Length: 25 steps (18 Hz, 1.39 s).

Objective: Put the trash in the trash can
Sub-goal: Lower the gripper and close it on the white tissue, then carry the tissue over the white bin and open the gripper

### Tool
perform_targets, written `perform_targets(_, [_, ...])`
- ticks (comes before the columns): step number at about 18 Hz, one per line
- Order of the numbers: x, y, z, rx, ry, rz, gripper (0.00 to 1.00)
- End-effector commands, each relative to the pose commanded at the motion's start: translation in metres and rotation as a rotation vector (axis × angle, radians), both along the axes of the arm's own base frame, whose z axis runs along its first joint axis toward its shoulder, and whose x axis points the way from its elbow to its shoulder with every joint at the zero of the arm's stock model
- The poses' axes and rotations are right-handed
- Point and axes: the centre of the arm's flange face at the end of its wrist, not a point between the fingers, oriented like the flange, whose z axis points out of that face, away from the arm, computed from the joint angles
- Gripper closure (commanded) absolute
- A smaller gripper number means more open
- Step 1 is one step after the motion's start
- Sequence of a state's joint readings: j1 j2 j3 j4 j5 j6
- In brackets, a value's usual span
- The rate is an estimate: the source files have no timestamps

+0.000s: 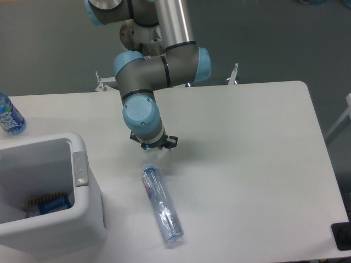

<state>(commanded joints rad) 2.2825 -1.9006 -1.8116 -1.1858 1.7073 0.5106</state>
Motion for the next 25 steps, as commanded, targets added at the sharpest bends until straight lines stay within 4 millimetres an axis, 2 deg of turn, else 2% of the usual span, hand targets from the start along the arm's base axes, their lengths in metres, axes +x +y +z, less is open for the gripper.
perform_targets(2, [-0.004,-0.008,0.012,-0.006,-0.016,-0.027,1.00])
perform_targets(5, [-0.012,-0.018,0.052,0.001,-0.038,-0.051,1.00])
perform_targets(8, [-0.018,-0.013,0.094,0.055,-0.018,-0.040,1.00])
perform_targets(10, [-0.029,-0.011,0.125,0.145,-0.015,0.001,1.00])
perform_targets(14, [-0.057,-0.020,0.212,0.439,-0.047,0.119,1.00])
perform_targets(18, [-0.075,-0.023,0.269,0.679,-0.131,0.266,1.00])
perform_targets(21, [-0.078,-0.016,0.291,0.811,-0.165,0.354,1.00])
perform_targets(25, [-0.071,-0.003,0.315,0.952,-0.201,0.441,1.00])
